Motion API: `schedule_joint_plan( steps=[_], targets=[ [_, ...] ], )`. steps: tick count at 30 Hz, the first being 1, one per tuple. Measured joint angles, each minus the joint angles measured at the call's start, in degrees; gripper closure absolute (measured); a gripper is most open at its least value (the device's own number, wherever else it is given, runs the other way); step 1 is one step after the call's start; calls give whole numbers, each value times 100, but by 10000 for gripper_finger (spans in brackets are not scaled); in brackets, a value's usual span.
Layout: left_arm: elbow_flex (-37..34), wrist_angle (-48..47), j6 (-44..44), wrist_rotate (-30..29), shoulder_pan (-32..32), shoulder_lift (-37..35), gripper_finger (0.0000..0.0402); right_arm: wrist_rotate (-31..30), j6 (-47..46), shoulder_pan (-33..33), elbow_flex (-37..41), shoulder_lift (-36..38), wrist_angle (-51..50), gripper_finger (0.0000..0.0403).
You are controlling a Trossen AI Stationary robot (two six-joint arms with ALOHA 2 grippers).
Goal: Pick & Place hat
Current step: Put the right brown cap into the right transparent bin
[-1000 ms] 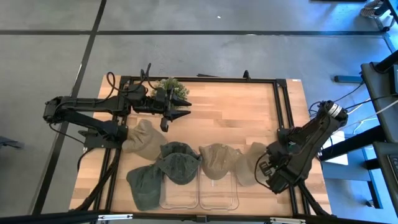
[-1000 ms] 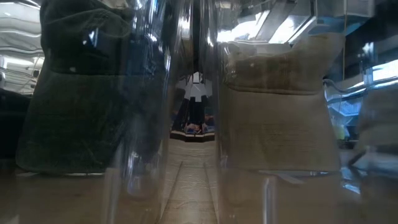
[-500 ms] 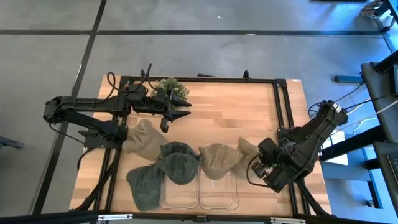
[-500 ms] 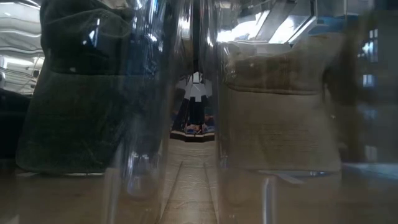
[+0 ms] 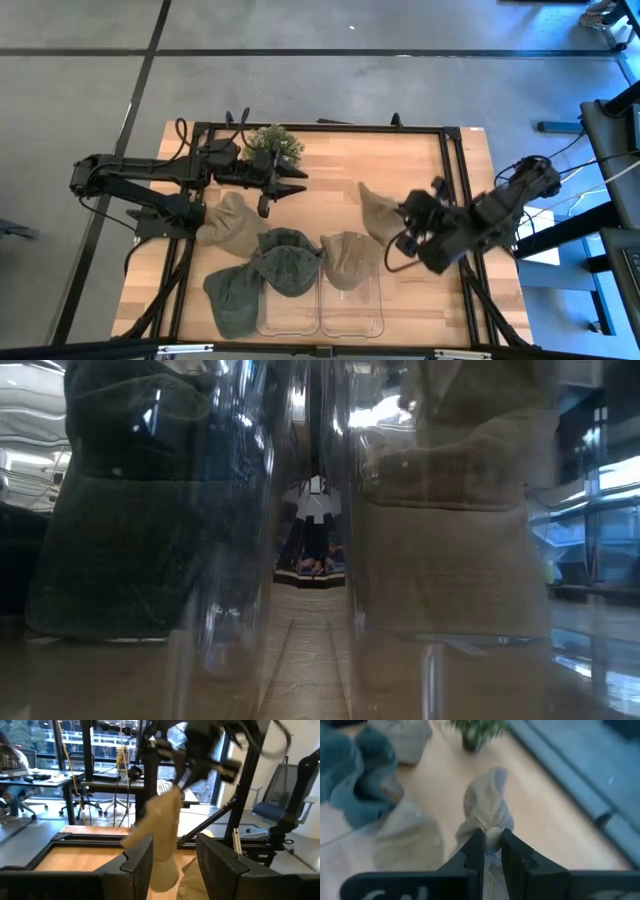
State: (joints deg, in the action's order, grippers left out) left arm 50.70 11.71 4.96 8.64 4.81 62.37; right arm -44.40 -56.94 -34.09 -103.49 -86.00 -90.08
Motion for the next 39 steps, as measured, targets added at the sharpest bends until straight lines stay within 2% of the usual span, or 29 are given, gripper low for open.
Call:
schedule_joint_plan(
  steps=[4, 9, 14, 19, 24, 30, 39],
  targets=[
    [0, 3, 16, 1, -33, -1, 258, -88, 1120, 313, -625, 2, 248, 355],
    [0, -2, 215, 0, -19, -39, 258, -65, 2873, 361, -1258, -122, 1193, 355],
    [0, -136, 418, 26, -23, -73, 258, 329, 3627, 355, -2072, -517, 1646, 355],
    [-4, -390, 436, 26, -23, -199, 258, 1049, 3417, 202, -2571, -1041, 1487, 355],
    [-4, -590, 526, 26, -23, -283, 258, 1622, 2491, -142, -2672, -1384, 1348, 355],
    [-4, -608, 648, 26, -23, -291, 258, 1530, 1198, -574, -2650, -1628, 1150, 355],
    [-4, -756, 649, 29, -23, -291, 258, 1703, 420, -679, -2631, -2351, 1082, 352]
  ],
)
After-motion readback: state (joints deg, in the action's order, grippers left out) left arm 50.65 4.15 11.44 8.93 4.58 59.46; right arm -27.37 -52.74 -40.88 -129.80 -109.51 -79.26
